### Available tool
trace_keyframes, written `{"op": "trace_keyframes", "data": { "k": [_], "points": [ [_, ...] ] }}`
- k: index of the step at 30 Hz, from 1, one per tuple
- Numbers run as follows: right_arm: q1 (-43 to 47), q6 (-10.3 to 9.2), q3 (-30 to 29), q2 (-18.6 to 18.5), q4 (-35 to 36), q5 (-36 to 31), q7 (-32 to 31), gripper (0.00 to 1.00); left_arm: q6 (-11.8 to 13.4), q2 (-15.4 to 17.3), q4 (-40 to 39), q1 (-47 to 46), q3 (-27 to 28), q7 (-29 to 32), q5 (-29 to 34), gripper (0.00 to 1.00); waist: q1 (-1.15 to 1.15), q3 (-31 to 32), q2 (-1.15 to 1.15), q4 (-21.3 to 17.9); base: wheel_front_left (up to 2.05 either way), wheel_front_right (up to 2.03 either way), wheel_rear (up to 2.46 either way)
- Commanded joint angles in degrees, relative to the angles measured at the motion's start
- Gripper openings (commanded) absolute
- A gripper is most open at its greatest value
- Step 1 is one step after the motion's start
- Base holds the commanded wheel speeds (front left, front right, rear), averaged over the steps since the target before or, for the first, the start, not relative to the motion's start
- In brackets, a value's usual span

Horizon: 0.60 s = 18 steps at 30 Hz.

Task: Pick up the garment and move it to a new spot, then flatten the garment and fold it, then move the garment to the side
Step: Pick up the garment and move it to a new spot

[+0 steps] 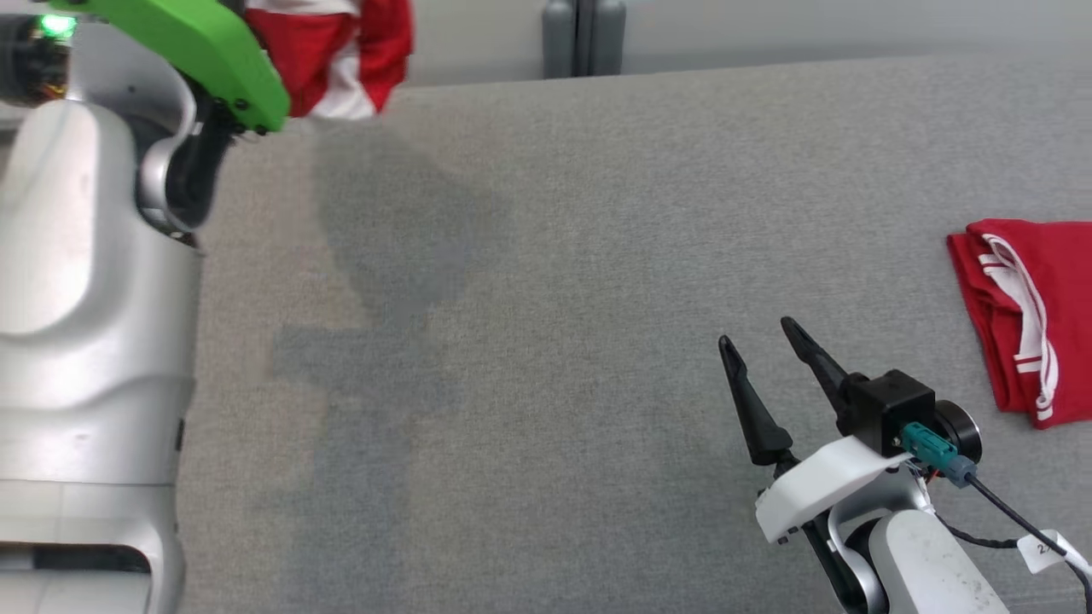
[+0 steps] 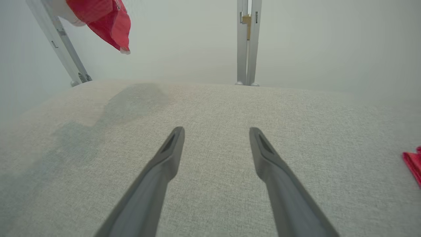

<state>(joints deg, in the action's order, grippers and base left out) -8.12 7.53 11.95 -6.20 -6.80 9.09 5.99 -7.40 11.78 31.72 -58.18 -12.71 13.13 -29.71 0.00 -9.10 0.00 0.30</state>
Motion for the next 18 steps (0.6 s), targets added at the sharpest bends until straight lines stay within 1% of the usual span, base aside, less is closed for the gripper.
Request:
{"op": "trace_keyframes", "data": {
  "k": [1,2,4,9,14,18],
  "points": [
    [1.12,-0.09,-0.16,0.14,-0.41,0.17,0.3,1.0,0.0,-1.27,-1.58,2.16,-1.03,0.19,-0.5,0.0,0.0,4.82,0.0,-5.73,0.0,0.0,0.0],
    [1.33,-0.09,-0.34,0.27,-0.56,0.15,0.36,1.0,0.07,-2.51,-2.56,2.64,-1.42,0.18,-1.13,0.0,0.0,4.82,0.0,-6.57,0.0,0.0,0.0],
    [1.49,-0.09,-0.21,0.58,-0.66,0.03,0.36,1.0,0.41,-4.31,-4.26,3.59,-2.84,0.22,-0.5,0.0,0.0,4.58,0.0,-8.71,0.0,0.0,0.0],
    [0.55,-0.09,0.11,0.8,-0.61,-0.28,0.53,1.0,0.54,-7.35,-5.03,7.02,-6.96,1.26,-1.8,0.0,0.0,3.0,0.0,-14.15,0.0,0.0,0.0],
    [-0.33,-0.09,0.24,0.95,-0.58,-0.17,0.94,1.0,0.82,-8.44,-2.99,10.82,-12.02,1.02,-2.63,0.0,0.0,0.63,0.0,-17.91,0.0,0.0,0.0],
    [-1.05,-0.09,0.76,1.18,-1.11,0.42,1.6,1.0,2.0,-8.57,1.26,13.93,-14.39,-0.3,-3.41,0.0,0.0,-1.32,0.0,-20.35,0.0,0.0,0.0]
  ]
}}
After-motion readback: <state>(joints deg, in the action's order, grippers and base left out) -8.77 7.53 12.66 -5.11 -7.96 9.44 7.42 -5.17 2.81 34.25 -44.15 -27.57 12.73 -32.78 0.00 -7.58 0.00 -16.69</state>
